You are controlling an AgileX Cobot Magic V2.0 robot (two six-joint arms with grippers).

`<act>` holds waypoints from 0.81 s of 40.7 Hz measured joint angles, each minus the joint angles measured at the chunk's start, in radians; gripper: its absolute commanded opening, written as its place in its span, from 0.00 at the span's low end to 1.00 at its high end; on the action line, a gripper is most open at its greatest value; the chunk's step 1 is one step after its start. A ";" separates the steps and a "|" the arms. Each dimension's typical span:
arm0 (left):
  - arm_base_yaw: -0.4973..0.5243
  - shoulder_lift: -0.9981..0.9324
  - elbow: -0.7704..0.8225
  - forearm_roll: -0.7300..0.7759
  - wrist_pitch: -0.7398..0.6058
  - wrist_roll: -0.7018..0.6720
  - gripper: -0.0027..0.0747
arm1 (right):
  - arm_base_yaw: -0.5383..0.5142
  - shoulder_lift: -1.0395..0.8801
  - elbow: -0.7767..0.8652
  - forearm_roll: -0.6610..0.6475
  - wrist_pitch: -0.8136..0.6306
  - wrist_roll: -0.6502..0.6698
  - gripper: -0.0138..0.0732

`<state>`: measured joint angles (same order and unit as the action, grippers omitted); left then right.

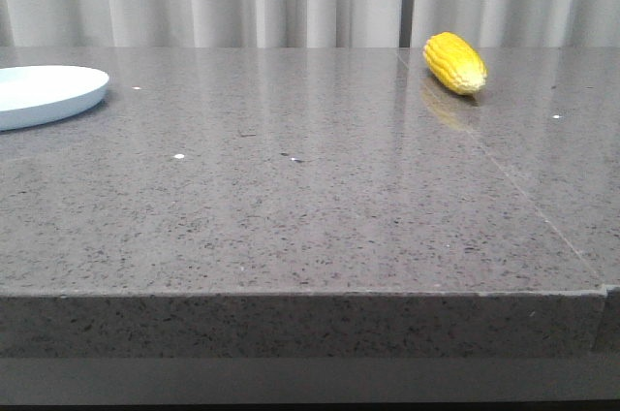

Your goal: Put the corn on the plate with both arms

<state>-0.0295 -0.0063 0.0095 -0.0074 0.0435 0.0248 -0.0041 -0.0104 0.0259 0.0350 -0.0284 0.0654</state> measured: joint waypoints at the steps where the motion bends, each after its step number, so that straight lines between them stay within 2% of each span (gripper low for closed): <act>1: 0.000 0.000 0.000 0.000 0.000 0.000 0.01 | 0.000 0.000 0.000 0.000 0.000 0.000 0.08; 27: 0.000 0.000 0.000 0.000 0.000 0.000 0.01 | 0.000 0.000 0.000 0.000 -0.007 0.000 0.08; 33: 0.000 0.000 0.000 0.000 -0.044 0.000 0.01 | 0.000 0.000 0.000 0.000 -0.045 0.000 0.08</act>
<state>-0.0295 -0.0063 0.0095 -0.0074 0.0000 0.0248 -0.0041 -0.0104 0.0259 0.0350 -0.0733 0.0654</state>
